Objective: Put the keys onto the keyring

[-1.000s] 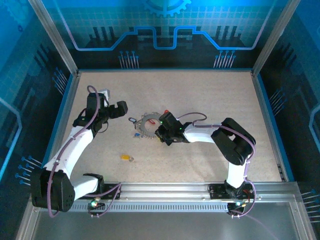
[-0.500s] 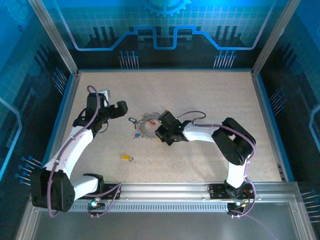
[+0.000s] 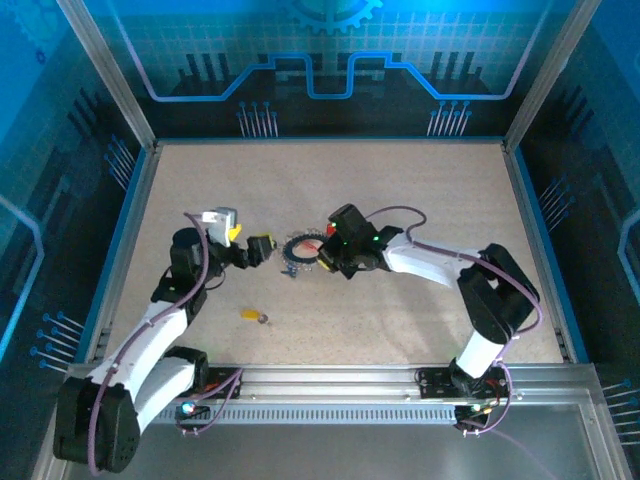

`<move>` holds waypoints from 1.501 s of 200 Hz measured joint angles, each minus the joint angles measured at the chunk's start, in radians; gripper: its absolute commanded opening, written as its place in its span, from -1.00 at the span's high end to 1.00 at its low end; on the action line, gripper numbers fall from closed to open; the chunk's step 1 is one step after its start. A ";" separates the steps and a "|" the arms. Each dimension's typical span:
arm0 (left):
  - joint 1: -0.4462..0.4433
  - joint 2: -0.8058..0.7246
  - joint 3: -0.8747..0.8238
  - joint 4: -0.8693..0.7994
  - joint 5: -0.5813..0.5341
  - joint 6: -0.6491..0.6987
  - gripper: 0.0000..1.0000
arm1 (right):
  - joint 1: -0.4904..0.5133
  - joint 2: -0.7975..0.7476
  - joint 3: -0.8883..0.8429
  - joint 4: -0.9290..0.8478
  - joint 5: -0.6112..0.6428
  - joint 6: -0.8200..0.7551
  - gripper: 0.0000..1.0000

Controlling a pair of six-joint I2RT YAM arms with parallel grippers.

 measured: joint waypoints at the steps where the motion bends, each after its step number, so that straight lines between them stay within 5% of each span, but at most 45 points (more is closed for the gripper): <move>1: -0.004 -0.001 0.000 0.002 0.004 0.004 -0.97 | -0.002 -0.005 0.000 -0.002 -0.005 -0.001 1.00; 34: -0.156 -0.012 0.008 0.044 0.121 0.227 -0.80 | -0.047 -0.053 0.021 -0.071 -0.097 -0.006 1.00; 61: -0.198 -0.013 0.008 0.048 0.158 0.340 -0.68 | -0.086 -0.061 0.067 -0.145 -0.164 -0.005 1.00; 88: -0.242 -0.034 0.008 0.038 0.157 0.453 -0.47 | -0.124 -0.075 0.112 -0.200 -0.232 0.002 1.00; 114: -0.295 -0.034 0.018 -0.005 0.142 0.558 -0.04 | -0.143 -0.078 0.148 -0.224 -0.282 0.003 1.00; 159: -0.394 0.044 0.059 -0.038 0.031 0.679 0.30 | -0.156 -0.077 0.198 -0.247 -0.337 0.011 1.00; 242: -0.415 0.125 0.069 0.178 -0.152 0.680 0.29 | -0.153 -0.081 0.245 -0.230 -0.365 0.090 1.00; 300: -0.415 0.150 0.069 0.214 -0.177 0.697 0.23 | -0.136 -0.105 0.245 -0.225 -0.362 0.109 1.00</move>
